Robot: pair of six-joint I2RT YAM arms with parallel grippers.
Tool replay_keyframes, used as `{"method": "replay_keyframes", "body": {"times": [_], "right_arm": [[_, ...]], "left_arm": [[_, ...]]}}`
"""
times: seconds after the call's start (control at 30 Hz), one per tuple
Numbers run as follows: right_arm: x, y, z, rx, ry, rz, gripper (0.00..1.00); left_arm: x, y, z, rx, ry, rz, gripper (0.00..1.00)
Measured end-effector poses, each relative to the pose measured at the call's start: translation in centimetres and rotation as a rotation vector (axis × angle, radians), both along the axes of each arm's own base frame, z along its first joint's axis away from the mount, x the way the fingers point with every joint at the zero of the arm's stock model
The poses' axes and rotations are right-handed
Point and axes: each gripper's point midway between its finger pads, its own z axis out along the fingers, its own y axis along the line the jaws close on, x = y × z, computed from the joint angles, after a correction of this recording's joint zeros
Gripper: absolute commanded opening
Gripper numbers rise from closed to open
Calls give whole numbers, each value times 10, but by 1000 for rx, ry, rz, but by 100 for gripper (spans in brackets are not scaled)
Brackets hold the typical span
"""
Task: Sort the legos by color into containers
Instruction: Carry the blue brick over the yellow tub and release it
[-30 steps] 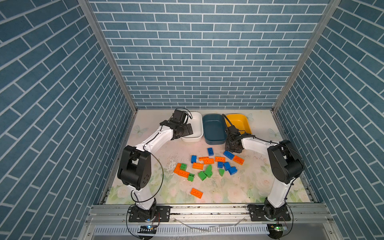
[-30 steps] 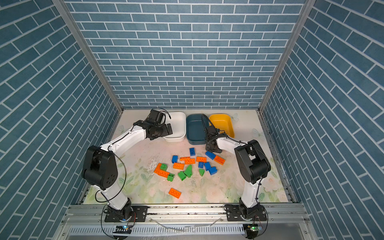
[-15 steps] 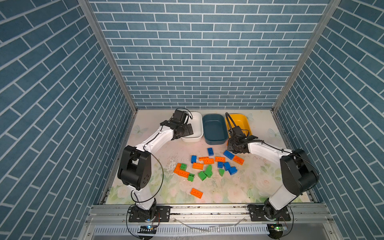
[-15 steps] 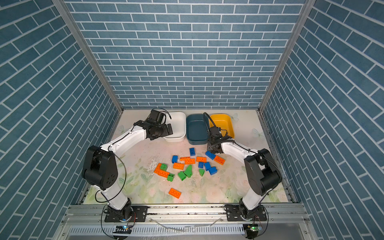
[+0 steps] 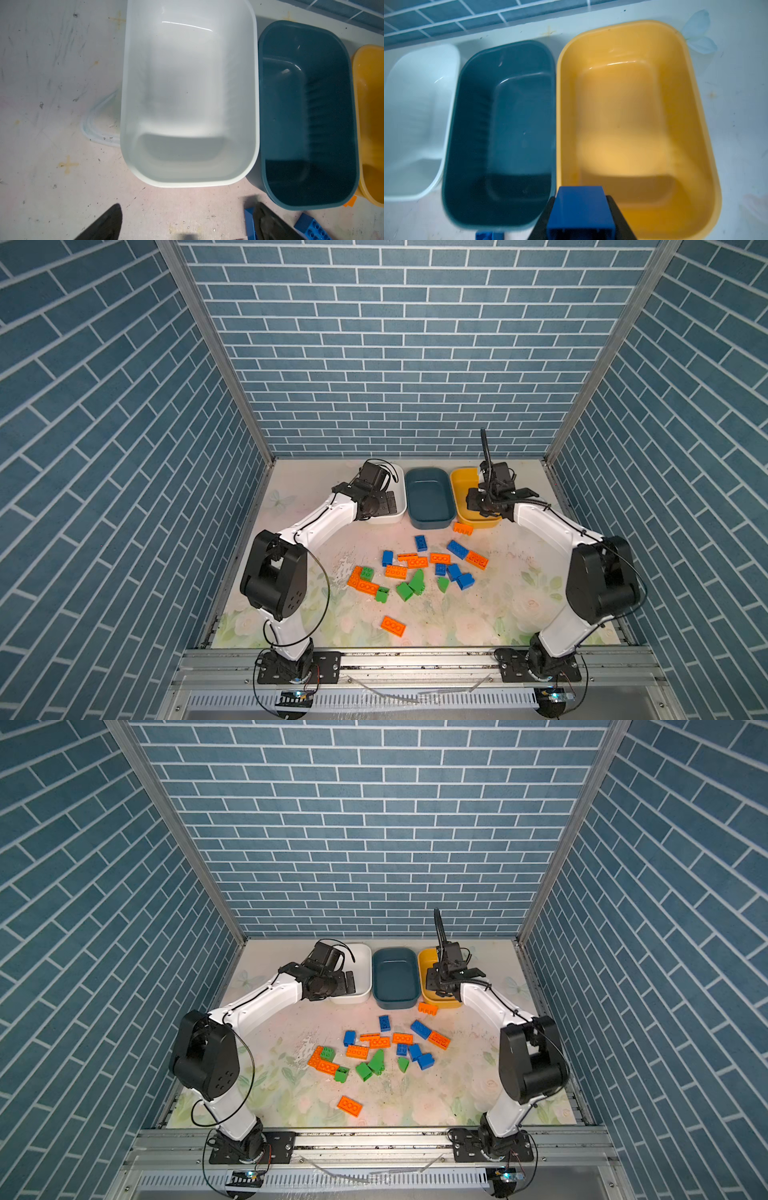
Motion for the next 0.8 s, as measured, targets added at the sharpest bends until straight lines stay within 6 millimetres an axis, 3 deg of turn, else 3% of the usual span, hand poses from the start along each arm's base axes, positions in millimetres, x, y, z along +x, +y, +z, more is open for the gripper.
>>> {"method": "replay_keyframes", "body": {"times": [0.07,0.3,0.47,0.57,0.6,0.67,0.8], "right_arm": [[21,-6,-10,-11,21,-21,14],[56,0,-52,-81,140,6,20],[73,4,-72,-117,204,16,42],[68,3,-76,-130,232,26,47],[67,3,-75,-131,236,28,56],[61,0,-67,-136,227,32,62],[23,-14,-46,-126,215,5,86]], "left_arm": [[-1,-2,-4,-4,15,-12,99],[-2,-21,-17,10,63,-93,99],[6,-40,-15,83,82,-175,99],[10,-46,-14,120,89,-206,99],[10,-48,-14,127,95,-217,99],[12,-51,-15,135,111,-242,99],[19,-62,-21,130,135,-284,99]]}}
